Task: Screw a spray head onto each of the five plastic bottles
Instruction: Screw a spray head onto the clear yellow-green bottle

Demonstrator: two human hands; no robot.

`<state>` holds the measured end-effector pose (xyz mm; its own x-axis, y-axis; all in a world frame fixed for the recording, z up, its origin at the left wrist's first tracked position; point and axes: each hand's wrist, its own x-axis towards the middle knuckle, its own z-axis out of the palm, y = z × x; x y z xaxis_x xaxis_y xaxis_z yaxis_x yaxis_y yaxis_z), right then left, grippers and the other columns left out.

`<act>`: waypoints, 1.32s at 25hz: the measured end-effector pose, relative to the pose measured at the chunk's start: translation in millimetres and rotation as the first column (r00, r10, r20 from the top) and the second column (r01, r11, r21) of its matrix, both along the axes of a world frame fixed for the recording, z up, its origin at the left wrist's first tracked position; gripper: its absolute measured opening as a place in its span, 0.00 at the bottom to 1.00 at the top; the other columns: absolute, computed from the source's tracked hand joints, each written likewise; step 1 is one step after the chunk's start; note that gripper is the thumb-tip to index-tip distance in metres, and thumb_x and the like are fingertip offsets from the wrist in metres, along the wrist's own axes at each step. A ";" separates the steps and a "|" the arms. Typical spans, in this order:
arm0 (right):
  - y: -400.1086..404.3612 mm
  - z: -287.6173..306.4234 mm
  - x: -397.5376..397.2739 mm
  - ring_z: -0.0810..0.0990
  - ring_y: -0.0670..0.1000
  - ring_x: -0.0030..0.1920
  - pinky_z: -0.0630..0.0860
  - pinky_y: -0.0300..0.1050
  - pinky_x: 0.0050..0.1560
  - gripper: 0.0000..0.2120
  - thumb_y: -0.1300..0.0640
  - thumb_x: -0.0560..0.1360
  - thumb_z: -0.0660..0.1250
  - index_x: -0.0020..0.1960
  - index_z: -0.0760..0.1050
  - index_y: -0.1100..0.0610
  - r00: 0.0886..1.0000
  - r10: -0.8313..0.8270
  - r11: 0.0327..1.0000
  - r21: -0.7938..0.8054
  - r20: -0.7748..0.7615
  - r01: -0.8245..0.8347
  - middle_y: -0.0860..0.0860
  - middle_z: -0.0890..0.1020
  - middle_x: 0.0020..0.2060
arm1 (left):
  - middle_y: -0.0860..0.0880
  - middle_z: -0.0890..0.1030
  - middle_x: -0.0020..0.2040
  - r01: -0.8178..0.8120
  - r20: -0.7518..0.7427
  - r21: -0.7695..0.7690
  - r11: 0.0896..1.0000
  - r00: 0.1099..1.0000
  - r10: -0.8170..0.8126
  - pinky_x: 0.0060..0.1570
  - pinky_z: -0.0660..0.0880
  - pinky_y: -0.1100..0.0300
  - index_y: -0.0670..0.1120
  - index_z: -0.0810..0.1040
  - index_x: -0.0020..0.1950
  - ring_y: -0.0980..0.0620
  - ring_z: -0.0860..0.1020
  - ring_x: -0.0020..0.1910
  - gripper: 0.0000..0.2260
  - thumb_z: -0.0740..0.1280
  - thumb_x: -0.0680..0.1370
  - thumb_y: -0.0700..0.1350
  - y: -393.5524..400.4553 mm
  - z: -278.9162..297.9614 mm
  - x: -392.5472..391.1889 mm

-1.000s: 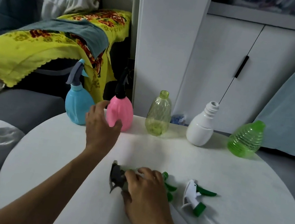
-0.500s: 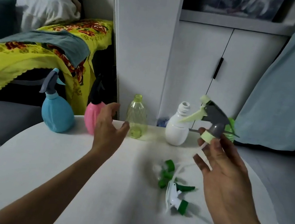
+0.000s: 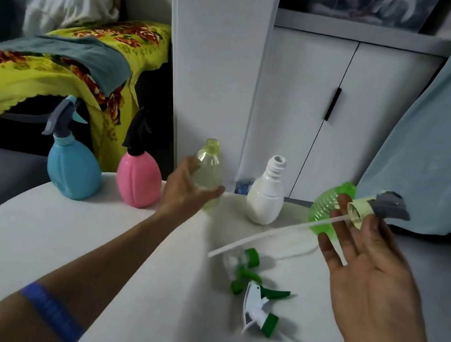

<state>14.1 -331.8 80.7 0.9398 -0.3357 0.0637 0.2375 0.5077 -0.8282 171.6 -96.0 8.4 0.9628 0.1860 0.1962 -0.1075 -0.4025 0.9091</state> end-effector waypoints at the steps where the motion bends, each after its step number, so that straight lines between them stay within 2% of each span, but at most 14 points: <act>1: 2.0 -0.6 1.0 0.80 0.49 0.63 0.70 0.54 0.63 0.09 0.53 0.77 0.64 0.54 0.81 0.47 1.000 -0.010 1.000 -0.016 0.003 0.010 0.48 0.84 0.60 | 0.47 0.79 0.56 0.044 0.014 0.092 0.995 0.999 -0.046 0.53 0.78 0.48 0.48 0.72 0.63 0.47 0.78 0.54 0.36 0.80 0.60 0.56 7.6 9.1 -9.2; 4: 8.5 1.4 1.4 0.79 0.50 0.64 0.70 0.54 0.64 0.12 0.54 0.81 0.61 0.62 0.78 0.49 0.998 -0.056 0.998 -0.032 0.018 0.056 0.48 0.83 0.61 | 0.48 0.75 0.57 0.069 0.017 0.447 0.892 0.996 -0.086 0.53 0.74 0.50 0.49 0.70 0.66 0.46 0.73 0.55 0.39 0.80 0.60 0.58 45.4 38.8 -42.3; 5: 11.5 3.2 0.2 0.79 0.51 0.65 0.70 0.54 0.64 0.13 0.54 0.82 0.61 0.63 0.77 0.50 0.998 -0.054 0.998 -0.029 0.023 0.054 0.48 0.83 0.62 | 0.49 0.74 0.57 0.048 0.044 0.509 0.859 0.996 -0.082 0.51 0.72 0.52 0.48 0.71 0.67 0.47 0.71 0.55 0.39 0.81 0.60 0.57 61.8 44.4 -59.6; 8: 19.8 9.4 -5.9 0.78 0.52 0.66 0.69 0.55 0.66 0.10 0.53 0.82 0.59 0.56 0.79 0.45 0.998 -0.035 0.999 0.019 0.050 0.034 0.47 0.82 0.63 | 0.49 0.76 0.58 0.055 0.101 0.593 0.803 0.985 -0.142 0.46 0.72 0.56 0.48 0.70 0.67 0.50 0.72 0.51 0.40 0.82 0.60 0.54 96.8 48.1 -122.1; 11: 25.2 15.2 -9.9 0.78 0.51 0.66 0.69 0.54 0.66 0.10 0.53 0.82 0.60 0.54 0.80 0.45 0.996 -0.053 0.998 0.023 0.070 0.052 0.46 0.83 0.61 | 0.47 0.81 0.56 0.075 0.094 0.713 0.697 0.975 -0.201 0.47 0.78 0.50 0.49 0.71 0.65 0.45 0.78 0.49 0.37 0.79 0.59 0.55 101.6 45.3 -157.1; 15: 41.5 9.0 -14.7 0.79 0.49 0.64 0.72 0.50 0.59 0.15 0.55 0.83 0.58 0.68 0.73 0.52 0.997 -0.026 1.000 0.010 0.067 0.026 0.46 0.83 0.61 | 0.50 0.80 0.57 0.073 0.068 0.758 0.649 0.980 -0.190 0.50 0.74 0.51 0.50 0.70 0.67 0.46 0.76 0.50 0.37 0.78 0.61 0.56 111.8 44.4 -173.5; 16: 47.0 7.7 -15.9 0.79 0.48 0.63 0.73 0.49 0.57 0.15 0.55 0.83 0.57 0.68 0.72 0.53 0.998 -0.015 1.000 0.002 0.066 0.015 0.46 0.83 0.61 | 0.50 0.79 0.56 0.075 0.064 0.761 0.645 0.980 -0.189 0.50 0.73 0.52 0.50 0.70 0.67 0.46 0.76 0.50 0.37 0.77 0.61 0.57 115.9 43.2 -174.8; 18: 57.4 8.4 -17.4 0.80 0.48 0.62 0.74 0.48 0.55 0.12 0.56 0.82 0.57 0.62 0.75 0.50 0.998 0.006 1.000 -0.007 0.068 -0.006 0.48 0.82 0.62 | 0.50 0.79 0.56 0.083 0.059 0.755 0.650 0.979 -0.194 0.50 0.72 0.53 0.50 0.69 0.67 0.47 0.75 0.50 0.37 0.77 0.62 0.58 120.4 43.1 -175.6; 21: 71.6 8.7 -17.2 0.79 0.50 0.64 0.74 0.49 0.56 0.10 0.56 0.82 0.58 0.57 0.77 0.49 0.997 0.044 0.999 -0.029 0.066 -0.042 0.51 0.81 0.64 | 0.50 0.79 0.56 0.095 0.060 0.749 0.656 0.976 -0.211 0.51 0.73 0.52 0.50 0.69 0.67 0.46 0.75 0.51 0.37 0.75 0.61 0.59 120.1 46.6 -174.0; 25: 82.7 4.1 -12.1 0.77 0.53 0.66 0.74 0.54 0.62 0.10 0.56 0.80 0.59 0.58 0.76 0.50 0.996 0.060 0.997 -0.043 0.072 -0.057 0.53 0.80 0.66 | 0.50 0.79 0.54 0.090 0.069 0.738 0.669 0.976 -0.208 0.50 0.74 0.50 0.50 0.70 0.66 0.45 0.76 0.49 0.36 0.76 0.61 0.58 119.1 44.9 -172.3; 29: 64.3 11.4 -9.0 0.77 0.51 0.65 0.72 0.49 0.57 0.10 0.56 0.83 0.57 0.60 0.75 0.48 0.991 -0.036 0.997 -0.057 0.126 0.044 0.47 0.81 0.64 | 0.50 0.79 0.54 0.071 0.053 0.746 0.662 0.985 -0.165 0.50 0.73 0.52 0.51 0.69 0.66 0.46 0.75 0.50 0.36 0.77 0.61 0.57 121.3 44.3 -168.6; 33: 62.7 7.7 -11.6 0.76 0.50 0.64 0.72 0.46 0.56 0.10 0.58 0.84 0.56 0.62 0.72 0.51 0.989 -0.039 0.990 -0.127 0.146 0.057 0.50 0.79 0.66 | 0.50 0.79 0.54 0.086 0.040 0.748 0.658 0.984 -0.174 0.50 0.73 0.52 0.50 0.69 0.66 0.46 0.75 0.50 0.36 0.77 0.62 0.58 115.9 44.2 -168.0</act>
<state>2.5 -269.1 88.4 0.9008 -0.3602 0.2425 0.3797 0.3826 -0.8423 3.6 19.9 52.6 0.9327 -0.1890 0.3072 -0.2825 -0.9123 0.2963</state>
